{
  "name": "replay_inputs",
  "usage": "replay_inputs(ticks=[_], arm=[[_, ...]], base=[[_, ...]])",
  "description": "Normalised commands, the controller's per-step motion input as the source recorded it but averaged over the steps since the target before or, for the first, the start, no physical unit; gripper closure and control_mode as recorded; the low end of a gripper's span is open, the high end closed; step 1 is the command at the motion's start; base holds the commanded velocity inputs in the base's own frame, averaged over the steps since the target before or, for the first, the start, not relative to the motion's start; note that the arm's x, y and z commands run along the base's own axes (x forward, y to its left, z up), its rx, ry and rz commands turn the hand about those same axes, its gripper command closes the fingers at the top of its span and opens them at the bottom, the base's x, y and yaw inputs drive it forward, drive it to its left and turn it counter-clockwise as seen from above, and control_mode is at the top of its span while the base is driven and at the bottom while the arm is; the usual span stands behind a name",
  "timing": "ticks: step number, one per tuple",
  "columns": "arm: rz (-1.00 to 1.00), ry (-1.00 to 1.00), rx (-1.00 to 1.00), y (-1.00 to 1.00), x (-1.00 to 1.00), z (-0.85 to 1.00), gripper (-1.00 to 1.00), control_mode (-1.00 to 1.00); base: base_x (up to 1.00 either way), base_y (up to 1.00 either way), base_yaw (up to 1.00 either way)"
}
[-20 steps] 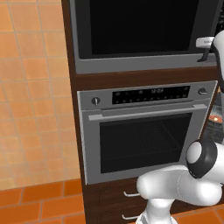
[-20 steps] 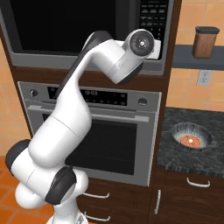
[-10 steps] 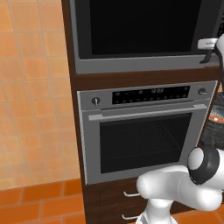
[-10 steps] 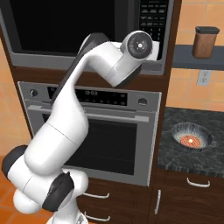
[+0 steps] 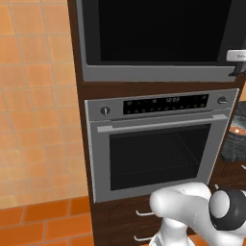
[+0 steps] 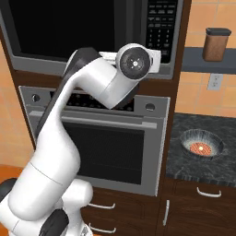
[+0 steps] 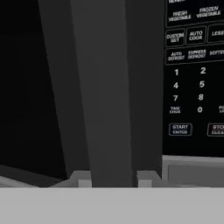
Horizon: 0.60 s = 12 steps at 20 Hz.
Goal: Open the microwave, place the bowl with waffle inside the microwave, then close the microwave door and turn it on.
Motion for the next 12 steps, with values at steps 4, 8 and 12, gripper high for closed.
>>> replay_inputs(ticks=[4,8,12], arm=[[0.02,-0.03,-0.08,0.38,-0.97,0.24,1.00,-1.00],[0.04,-0.09,-0.11,0.51,-0.97,0.17,1.00,-1.00],[0.04,-0.11,-0.12,0.58,-0.87,0.18,1.00,-1.00]], base=[[0.00,0.00,0.00],[0.00,0.00,0.00],[0.00,0.00,0.00]])
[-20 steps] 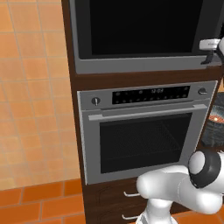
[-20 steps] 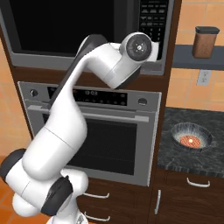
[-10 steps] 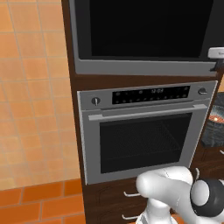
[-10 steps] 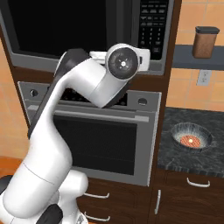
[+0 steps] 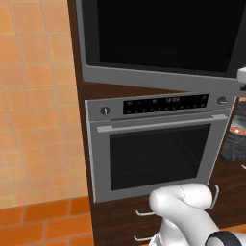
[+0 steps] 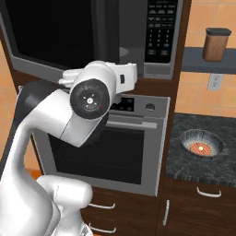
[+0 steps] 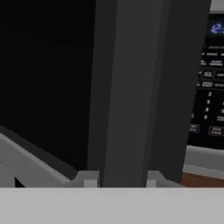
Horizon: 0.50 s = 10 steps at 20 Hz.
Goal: Open the microwave, place the bowl with waffle inside the microwave, then close the microwave door and turn it on.
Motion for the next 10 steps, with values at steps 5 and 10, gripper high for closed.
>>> replay_inputs(ticks=[5,10], arm=[[0.03,-0.09,-0.12,0.49,-0.73,0.26,-1.00,-1.00],[0.12,-0.17,-0.05,-0.09,-0.57,0.54,-1.00,-1.00]], base=[[0.00,0.00,0.00],[0.00,0.00,0.00]])
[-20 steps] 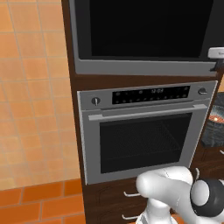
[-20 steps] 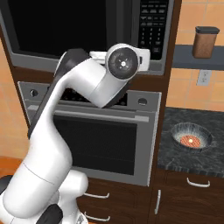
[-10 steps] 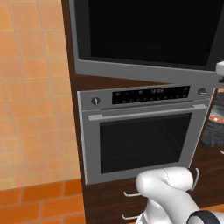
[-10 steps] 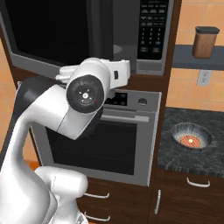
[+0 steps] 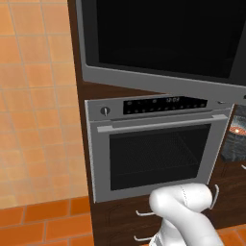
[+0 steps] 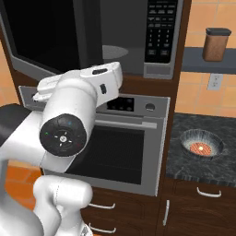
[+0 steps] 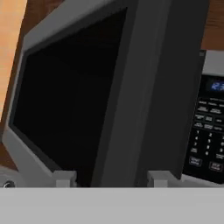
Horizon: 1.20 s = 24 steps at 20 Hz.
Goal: Open the microwave, place the bowl with waffle inside the microwave, then close the microwave door and turn it on.
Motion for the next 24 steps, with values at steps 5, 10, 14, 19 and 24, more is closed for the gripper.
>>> replay_inputs(ticks=[5,10,14,19,24], arm=[[0.17,-0.13,0.00,-0.35,-0.68,0.52,-1.00,-1.00],[0.17,-0.02,-0.03,-0.73,-0.16,-0.15,-1.00,-1.00],[0.21,-0.18,-0.10,-0.75,0.18,-0.57,-1.00,-1.00],[0.16,-0.31,-0.23,-0.29,0.33,-0.54,-1.00,-1.00],[0.10,-0.41,-0.27,0.01,0.44,-0.32,-1.00,-1.00]], base=[[0.00,0.00,0.00],[0.00,0.00,0.00],[0.00,0.00,0.00],[0.00,0.00,0.00],[0.00,0.00,0.00]])
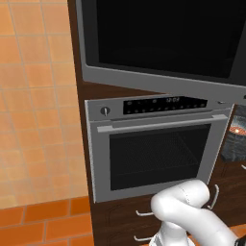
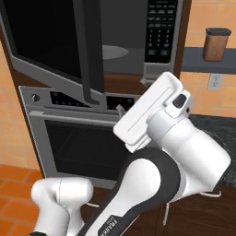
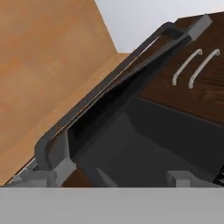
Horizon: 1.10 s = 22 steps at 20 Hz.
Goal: Open the microwave, place the bowl with waffle inside the microwave, then close the microwave door and turn it on.
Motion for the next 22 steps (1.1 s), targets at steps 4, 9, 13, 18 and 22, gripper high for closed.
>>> replay_inputs(ticks=[4,9,13,18,22], arm=[[0.09,-0.47,-0.22,0.00,0.67,-0.24,-1.00,-1.00],[0.07,-0.36,-0.14,0.00,0.65,-0.07,-1.00,-1.00],[0.05,-0.12,-0.03,-0.05,0.65,-0.01,-1.00,-1.00],[0.02,-0.14,-0.08,0.00,0.58,-0.01,-1.00,-1.00],[0.00,-0.14,-0.11,-0.01,0.61,-0.01,-1.00,-1.00]], base=[[0.00,0.00,0.00],[0.00,0.00,0.00],[0.00,0.00,0.00],[0.00,0.00,0.00],[0.00,0.00,0.00]])
